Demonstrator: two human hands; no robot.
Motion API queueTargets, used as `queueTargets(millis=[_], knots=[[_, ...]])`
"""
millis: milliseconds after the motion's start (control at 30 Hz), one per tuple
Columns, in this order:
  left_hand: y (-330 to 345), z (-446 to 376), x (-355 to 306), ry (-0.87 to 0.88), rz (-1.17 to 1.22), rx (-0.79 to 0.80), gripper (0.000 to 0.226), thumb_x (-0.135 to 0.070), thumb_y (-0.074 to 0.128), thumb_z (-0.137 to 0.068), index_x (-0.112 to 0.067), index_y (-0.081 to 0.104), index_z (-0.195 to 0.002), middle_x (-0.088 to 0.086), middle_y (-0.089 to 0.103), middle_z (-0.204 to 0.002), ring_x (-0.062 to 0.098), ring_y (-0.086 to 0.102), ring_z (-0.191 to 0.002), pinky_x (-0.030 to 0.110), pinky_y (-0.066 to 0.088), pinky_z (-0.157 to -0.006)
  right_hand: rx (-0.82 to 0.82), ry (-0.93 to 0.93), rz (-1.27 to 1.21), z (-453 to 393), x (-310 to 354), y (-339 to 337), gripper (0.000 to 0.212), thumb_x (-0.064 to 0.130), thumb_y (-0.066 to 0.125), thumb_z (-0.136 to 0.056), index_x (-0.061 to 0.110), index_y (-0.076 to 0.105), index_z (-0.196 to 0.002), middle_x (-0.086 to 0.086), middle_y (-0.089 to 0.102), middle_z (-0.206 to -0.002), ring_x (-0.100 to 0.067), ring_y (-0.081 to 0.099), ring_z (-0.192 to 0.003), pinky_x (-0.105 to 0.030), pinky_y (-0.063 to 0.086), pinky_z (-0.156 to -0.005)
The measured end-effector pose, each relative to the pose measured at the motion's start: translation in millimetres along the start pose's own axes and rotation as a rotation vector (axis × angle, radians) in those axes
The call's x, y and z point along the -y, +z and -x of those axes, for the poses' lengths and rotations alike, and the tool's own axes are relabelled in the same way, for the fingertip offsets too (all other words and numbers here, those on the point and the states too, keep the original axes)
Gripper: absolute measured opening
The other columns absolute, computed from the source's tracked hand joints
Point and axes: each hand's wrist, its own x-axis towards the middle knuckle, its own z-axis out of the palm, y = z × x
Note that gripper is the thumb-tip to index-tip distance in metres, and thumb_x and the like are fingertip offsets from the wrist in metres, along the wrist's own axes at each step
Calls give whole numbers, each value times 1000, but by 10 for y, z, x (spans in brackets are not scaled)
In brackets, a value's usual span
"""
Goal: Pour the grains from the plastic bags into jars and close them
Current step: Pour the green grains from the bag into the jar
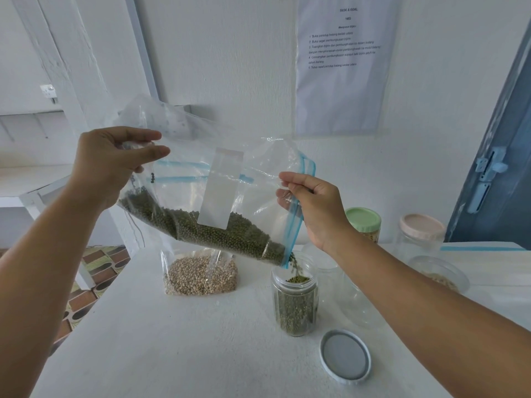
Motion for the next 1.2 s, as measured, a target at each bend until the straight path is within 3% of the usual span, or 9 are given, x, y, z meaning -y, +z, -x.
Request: queueTargets(millis=[200,333,633,800,1000,1200], knots=[[-6,2,5,3,-1,-1,33,-37,97,-65,-35,83,-95,-4,77,-87,20,54,-67,25,47,-58,4,2,-2,-5,5,-6,25,-3,56,-103,9,78,-103,-13,72,-106,-23,75,-89,-36,63,-85],[-9,5,-25,7,-2,1,30,-36,96,-66,-36,83,-93,-5,77,-88,15,54,-64,19,48,-56,5,-3,-4,-4,10,-2,24,-3,56,-103,8,78,-105,-13,72,-107,-22,75,-89,-36,64,-85],[0,31,-57,2,-15,-10,31,-37,95,-66,-36,83,-95,-5,77,-88,12,53,-59,20,47,-55,10,0,-13,8,19,-6,24,-3,57,-102,8,78,-105,-14,73,-107,-22,75,-89,-37,63,-86],[15,40,-107,-3,-17,-15,29,-31,95,-69,-32,83,-96,-10,76,-83,6,51,-54,16,48,-56,35,3,-49,17,35,-29,18,-1,69,-95,7,78,-109,-13,73,-102,-22,74,-91,-36,63,-87],[12,47,-130,7,-23,-17,29,-32,95,-70,-30,83,-96,-11,76,-82,6,52,-57,16,49,-57,41,-22,-35,22,34,-28,38,-9,79,-82,13,78,-113,-7,69,-104,-18,70,-94,-34,62,-88],[6,63,-150,11,-11,-10,25,-30,95,-70,-35,83,-91,-11,76,-83,6,52,-57,16,48,-56,43,-18,-34,29,34,-23,40,-11,79,-81,14,78,-112,-8,70,-105,-19,70,-95,-35,62,-88]])
